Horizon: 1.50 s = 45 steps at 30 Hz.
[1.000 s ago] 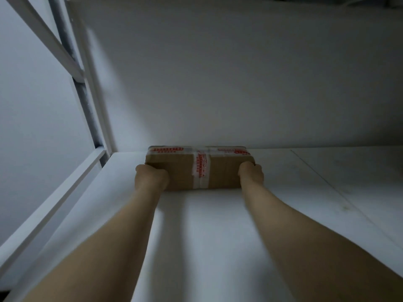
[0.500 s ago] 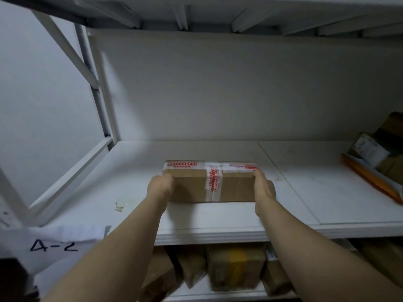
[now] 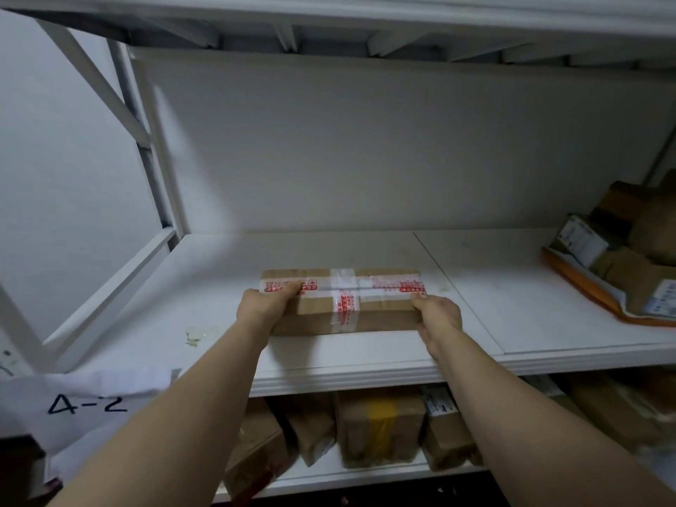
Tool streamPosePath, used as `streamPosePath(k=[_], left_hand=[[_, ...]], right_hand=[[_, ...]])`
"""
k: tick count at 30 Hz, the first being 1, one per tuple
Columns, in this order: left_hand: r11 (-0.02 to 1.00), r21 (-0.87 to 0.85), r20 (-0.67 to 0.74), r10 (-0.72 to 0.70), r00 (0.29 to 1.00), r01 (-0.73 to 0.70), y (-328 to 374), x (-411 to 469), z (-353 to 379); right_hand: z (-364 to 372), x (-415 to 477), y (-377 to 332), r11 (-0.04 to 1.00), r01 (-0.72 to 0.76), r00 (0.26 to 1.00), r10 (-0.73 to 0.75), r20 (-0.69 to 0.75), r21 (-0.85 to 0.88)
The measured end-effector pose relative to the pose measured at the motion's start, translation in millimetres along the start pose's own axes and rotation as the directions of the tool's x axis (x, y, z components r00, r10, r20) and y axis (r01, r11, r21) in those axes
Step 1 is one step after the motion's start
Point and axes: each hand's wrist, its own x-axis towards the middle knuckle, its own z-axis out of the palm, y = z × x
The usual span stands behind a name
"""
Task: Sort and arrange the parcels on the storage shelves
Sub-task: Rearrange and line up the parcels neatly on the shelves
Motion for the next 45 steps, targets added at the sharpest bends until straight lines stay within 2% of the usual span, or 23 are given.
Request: streamPosePath(k=[3, 5, 7, 11, 14, 18, 23, 28, 34, 42, 45], left_hand=[[0.998, 0.046, 0.003, 0.044, 0.999, -0.044, -2.5, 1.3, 0.1], [0.993, 0.090, -0.010, 0.073, 0.997, -0.072, -6.8, 1.2, -0.8], [0.989, 0.121, -0.015, 0.093, 0.996, -0.090, -10.1, -1.3, -2.4], [0.988, 0.131, 0.027, 0.084, 0.996, -0.087, -11.6, -3.2, -7.7], [0.997, 0.062, 0.062, 0.049, 0.997, -0.053, -8.7, -7.8, -12.4], [0.995, -0.102, 0.027, -0.001, 1.000, 0.004, -8.8, -14.8, -16.9], [0.994, -0.107, 0.010, -0.025, 1.000, 0.026, -14.4, -31.8, -17.5], [0.997, -0.058, 0.040, -0.056, 0.998, 0.058, -20.0, -39.2, -19.4], [0.992, -0.047, 0.115, -0.112, 0.987, 0.118, -21.4, -46.0, -18.2], [0.987, -0.151, 0.214, -0.014, 0.977, 0.047, 2.0, -51.7, -19.2], [0.993, -0.121, 0.242, 0.038, 0.970, -0.009, 3.1, -49.0, -14.7]], right_hand=[[-3.0, -7.3, -2.9, 0.986, 0.135, 0.991, -0.135, 0.011, -0.102], [-3.0, -13.9, -7.4, 0.972, 0.191, 0.980, -0.182, 0.081, -0.139], [-1.3, -16.9, -9.8, 0.961, 0.191, 0.979, -0.171, 0.113, -0.201], [1.5, -17.7, -8.4, 0.937, 0.172, 0.985, -0.163, 0.054, -0.303], [1.0, -20.4, -9.5, 0.958, 0.138, 0.990, -0.136, 0.026, -0.252], [-4.6, -25.1, -9.1, 0.968, 0.123, 0.992, -0.117, 0.037, -0.217], [-15.4, -36.6, -4.6, 0.975, 0.117, 0.992, -0.108, 0.061, -0.186], [-20.0, -31.2, 5.9, 0.983, -0.003, 1.000, 0.005, 0.008, -0.183], [-19.0, -34.6, 6.1, 0.967, 0.024, 0.999, -0.015, 0.036, -0.255], [-31.4, -25.9, -5.4, 0.988, -0.010, 0.999, 0.004, -0.037, -0.153], [-33.6, -28.9, -5.6, 1.000, 0.007, 1.000, -0.007, -0.012, 0.017]])
